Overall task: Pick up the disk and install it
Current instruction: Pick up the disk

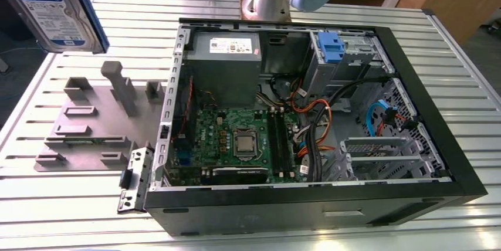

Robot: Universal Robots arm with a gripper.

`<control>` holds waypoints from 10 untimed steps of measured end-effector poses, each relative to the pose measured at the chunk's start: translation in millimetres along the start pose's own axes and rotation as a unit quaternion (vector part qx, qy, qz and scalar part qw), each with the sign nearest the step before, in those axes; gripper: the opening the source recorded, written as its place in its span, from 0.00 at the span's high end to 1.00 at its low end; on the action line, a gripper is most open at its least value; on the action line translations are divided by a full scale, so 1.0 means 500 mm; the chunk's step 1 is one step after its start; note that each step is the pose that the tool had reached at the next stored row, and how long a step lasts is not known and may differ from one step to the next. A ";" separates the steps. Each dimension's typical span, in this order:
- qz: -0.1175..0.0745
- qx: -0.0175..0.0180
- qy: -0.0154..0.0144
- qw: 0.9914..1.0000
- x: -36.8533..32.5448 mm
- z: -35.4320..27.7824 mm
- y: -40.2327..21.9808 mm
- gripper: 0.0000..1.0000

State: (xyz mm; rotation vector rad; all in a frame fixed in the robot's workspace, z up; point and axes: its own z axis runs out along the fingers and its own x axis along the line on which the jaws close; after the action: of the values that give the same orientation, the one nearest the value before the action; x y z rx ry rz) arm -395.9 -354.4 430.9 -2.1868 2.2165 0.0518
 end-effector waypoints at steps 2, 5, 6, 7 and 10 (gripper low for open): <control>0.000 0.000 0.000 1.000 0.000 -0.005 0.000 0.65; 0.000 0.000 0.000 1.000 -0.001 -0.014 0.000 0.65; 0.000 0.000 0.000 1.000 -0.001 -0.017 0.000 0.65; 0.000 0.000 0.000 1.000 -0.001 -0.020 0.000 0.65; 0.000 0.000 0.000 1.000 -0.001 -0.029 0.000 0.65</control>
State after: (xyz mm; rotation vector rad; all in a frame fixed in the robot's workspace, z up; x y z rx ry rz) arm -395.9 -354.4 445.3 -2.1867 2.2165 0.0514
